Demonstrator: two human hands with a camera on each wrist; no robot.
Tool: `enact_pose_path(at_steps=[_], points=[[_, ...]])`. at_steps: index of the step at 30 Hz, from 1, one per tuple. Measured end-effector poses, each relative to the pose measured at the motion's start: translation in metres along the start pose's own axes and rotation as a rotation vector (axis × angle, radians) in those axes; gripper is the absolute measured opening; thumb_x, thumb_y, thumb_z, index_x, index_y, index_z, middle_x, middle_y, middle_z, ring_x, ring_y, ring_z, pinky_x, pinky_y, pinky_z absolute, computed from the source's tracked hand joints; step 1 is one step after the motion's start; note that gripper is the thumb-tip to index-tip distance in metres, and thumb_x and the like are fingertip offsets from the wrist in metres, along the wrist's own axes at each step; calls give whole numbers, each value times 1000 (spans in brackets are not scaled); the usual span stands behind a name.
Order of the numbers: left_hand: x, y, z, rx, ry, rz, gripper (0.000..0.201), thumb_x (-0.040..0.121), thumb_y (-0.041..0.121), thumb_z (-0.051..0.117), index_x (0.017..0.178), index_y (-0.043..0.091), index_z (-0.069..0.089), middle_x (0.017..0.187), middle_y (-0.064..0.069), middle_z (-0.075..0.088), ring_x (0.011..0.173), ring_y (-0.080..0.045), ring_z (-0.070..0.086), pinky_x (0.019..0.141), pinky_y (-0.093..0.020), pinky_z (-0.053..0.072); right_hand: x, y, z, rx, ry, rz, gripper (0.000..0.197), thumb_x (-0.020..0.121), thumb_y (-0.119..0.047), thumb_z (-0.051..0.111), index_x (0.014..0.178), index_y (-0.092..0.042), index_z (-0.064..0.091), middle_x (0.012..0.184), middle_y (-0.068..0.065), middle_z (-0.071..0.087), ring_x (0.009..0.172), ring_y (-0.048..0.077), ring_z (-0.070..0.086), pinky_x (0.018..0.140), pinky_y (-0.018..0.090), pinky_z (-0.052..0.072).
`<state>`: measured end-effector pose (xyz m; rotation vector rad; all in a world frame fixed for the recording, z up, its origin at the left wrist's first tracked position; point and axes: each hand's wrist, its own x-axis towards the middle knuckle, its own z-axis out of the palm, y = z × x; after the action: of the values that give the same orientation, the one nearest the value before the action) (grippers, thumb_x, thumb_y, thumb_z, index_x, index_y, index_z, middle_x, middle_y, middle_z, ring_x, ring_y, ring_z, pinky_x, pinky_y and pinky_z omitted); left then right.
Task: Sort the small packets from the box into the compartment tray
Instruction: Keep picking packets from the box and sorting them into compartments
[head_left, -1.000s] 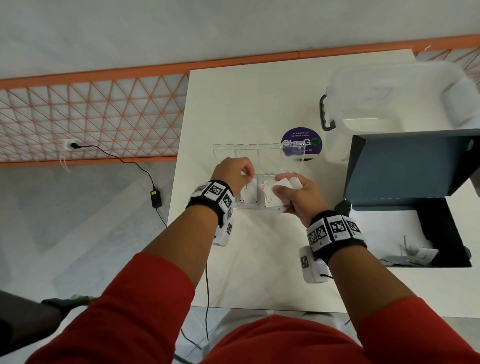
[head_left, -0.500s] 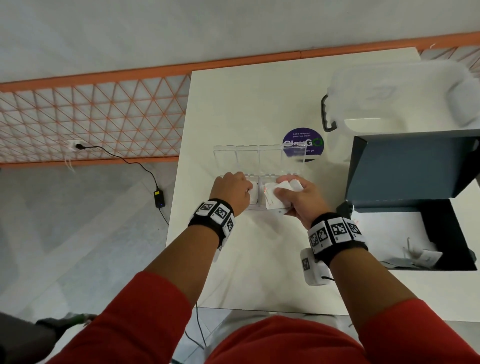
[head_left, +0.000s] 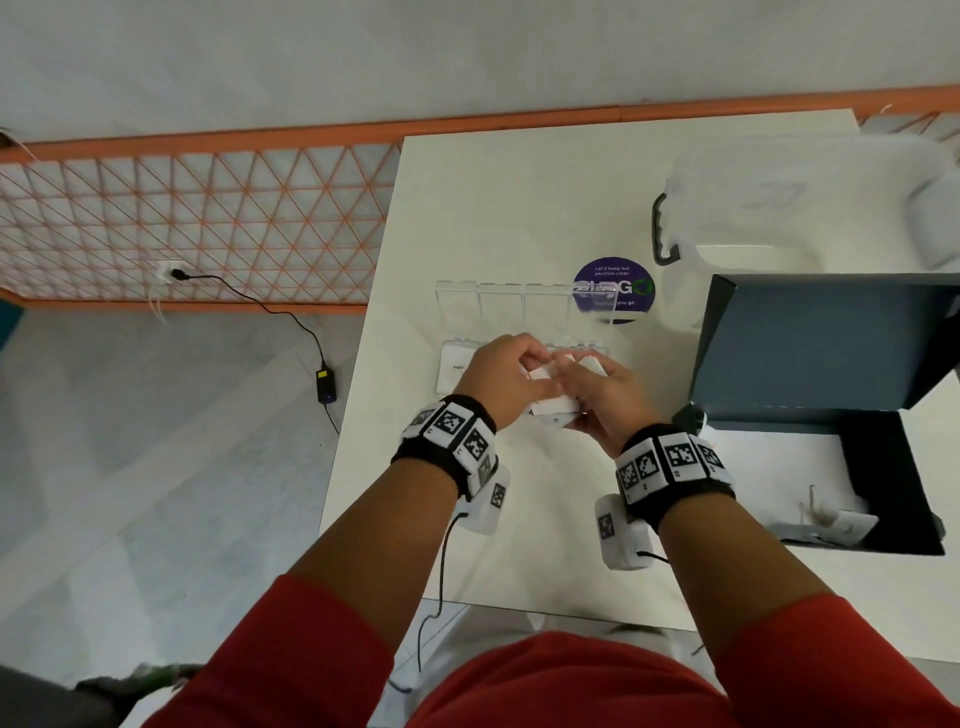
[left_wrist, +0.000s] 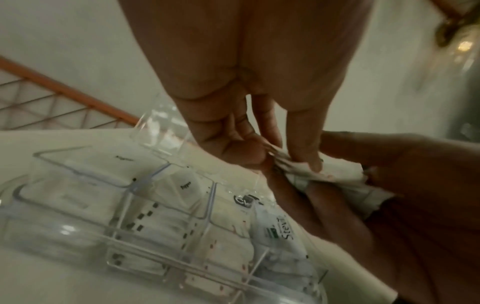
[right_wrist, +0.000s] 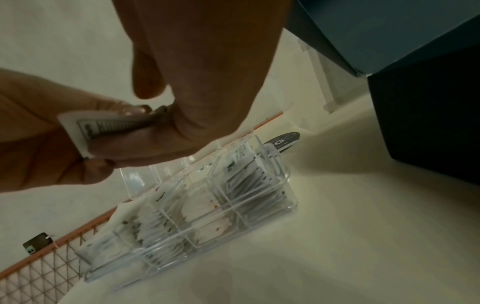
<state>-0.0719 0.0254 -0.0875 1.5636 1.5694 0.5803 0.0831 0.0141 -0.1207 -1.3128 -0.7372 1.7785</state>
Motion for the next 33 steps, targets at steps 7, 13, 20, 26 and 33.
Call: enact_pose_path(at_steps=[7, 13, 20, 26, 33], points=[[-2, -1, -6, -153, -8, -95, 27, 85, 3, 64, 95, 28, 69, 89, 4, 66, 67, -8, 67, 69, -27, 59, -5, 4, -10, -5, 18, 2, 24, 87, 2, 67, 96, -20, 67, 79, -1, 75, 71, 18, 73, 57, 31, 56], [2, 2, -15, -82, 18, -88, 35, 88, 0, 52, 100, 25, 73, 78, 11, 66, 77, -11, 62, 80, -29, 53, -9, 0, -14, -16, -5, -15, 24, 86, -1, 70, 91, -25, 72, 84, 0, 75, 72, 17, 72, 56, 30, 56], [6, 14, -11, 48, -29, -39, 38, 95, 7, 41, 94, 29, 72, 94, 4, 56, 92, -23, 62, 80, -37, 57, -8, -3, -18, -26, 18, -20, 21, 86, -6, 71, 90, -26, 71, 84, -2, 74, 76, 19, 72, 57, 31, 55], [4, 15, 1, -64, 97, 12, 16, 87, 14, 66, 97, 26, 63, 89, 13, 62, 71, -6, 59, 68, -20, 50, -5, -2, -21, -51, 53, -19, 20, 85, -7, 72, 82, -27, 74, 85, 0, 75, 75, 21, 72, 62, 35, 57], [6, 11, 2, -193, 39, -86, 18, 76, 11, 78, 79, 26, 69, 84, 7, 71, 80, -9, 67, 76, -22, 55, 0, -1, -21, -72, 81, -23, 23, 78, -7, 71, 77, -29, 75, 77, -1, 74, 71, 21, 71, 60, 34, 57]])
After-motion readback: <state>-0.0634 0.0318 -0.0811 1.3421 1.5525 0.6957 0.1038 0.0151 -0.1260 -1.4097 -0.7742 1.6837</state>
